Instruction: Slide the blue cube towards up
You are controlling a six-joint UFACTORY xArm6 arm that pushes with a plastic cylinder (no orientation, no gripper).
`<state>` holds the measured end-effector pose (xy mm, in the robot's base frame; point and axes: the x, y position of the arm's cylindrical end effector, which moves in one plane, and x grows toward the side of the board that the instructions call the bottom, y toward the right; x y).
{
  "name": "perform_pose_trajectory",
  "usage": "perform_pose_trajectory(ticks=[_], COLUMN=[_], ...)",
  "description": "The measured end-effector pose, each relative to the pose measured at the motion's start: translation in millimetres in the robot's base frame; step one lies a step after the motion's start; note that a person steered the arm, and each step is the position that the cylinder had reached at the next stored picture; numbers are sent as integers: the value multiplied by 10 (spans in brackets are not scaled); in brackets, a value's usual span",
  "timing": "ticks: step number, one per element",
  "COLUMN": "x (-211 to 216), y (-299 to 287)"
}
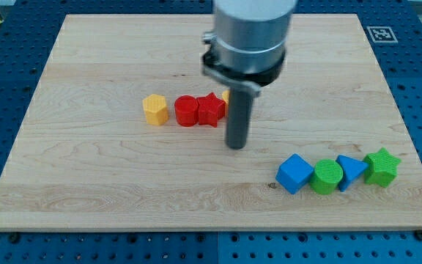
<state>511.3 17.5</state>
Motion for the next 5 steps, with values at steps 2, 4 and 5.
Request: perform_pose_trajectory(ticks=[2, 4, 5], x=[1062, 478, 332], y=[192, 575, 570])
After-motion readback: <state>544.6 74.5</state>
